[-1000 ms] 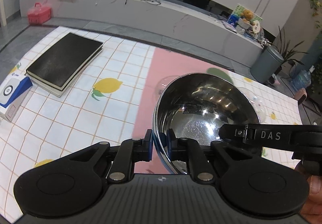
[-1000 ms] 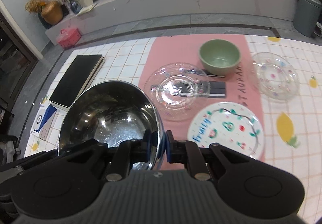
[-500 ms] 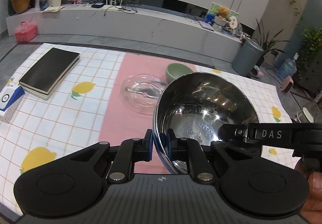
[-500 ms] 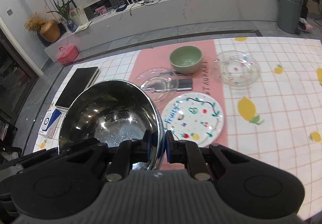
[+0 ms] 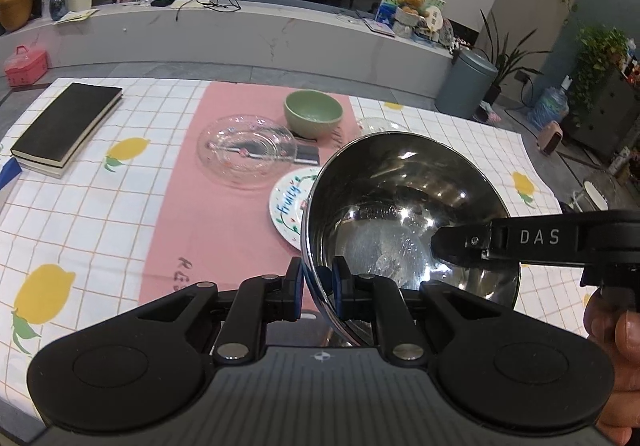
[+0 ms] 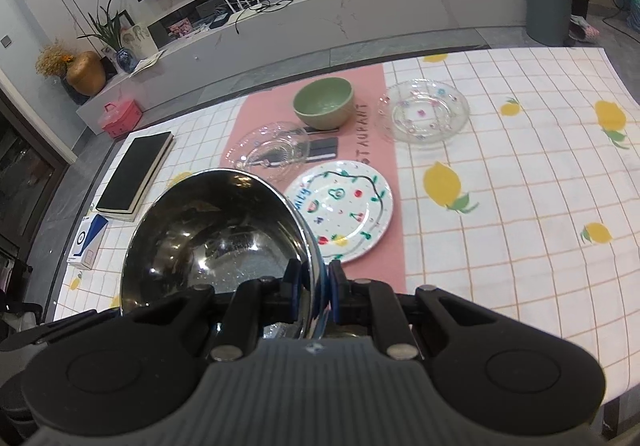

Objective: Organize plates and bowls
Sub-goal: 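Lift the blue-based steel bowl with both grippers and carry it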

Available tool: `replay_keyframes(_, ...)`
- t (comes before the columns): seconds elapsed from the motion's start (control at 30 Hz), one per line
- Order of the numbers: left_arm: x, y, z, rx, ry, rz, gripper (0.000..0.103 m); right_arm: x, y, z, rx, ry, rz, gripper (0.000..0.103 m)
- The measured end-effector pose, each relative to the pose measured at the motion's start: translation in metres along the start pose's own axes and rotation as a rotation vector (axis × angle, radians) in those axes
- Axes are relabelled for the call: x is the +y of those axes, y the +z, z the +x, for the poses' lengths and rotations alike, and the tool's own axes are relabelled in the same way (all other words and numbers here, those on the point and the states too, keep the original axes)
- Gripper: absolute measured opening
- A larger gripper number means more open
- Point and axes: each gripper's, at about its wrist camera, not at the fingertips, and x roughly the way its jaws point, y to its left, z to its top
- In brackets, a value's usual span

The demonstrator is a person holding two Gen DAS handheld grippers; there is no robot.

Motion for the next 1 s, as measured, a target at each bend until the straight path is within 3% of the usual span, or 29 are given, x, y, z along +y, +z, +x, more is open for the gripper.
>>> replay_keyframes(1.0,-0.023,-0.052,0.021,0.116,-0.016,0.055,0.018,-0.043,-0.050,0.021,0.107,-0.020,0.044,0.013)
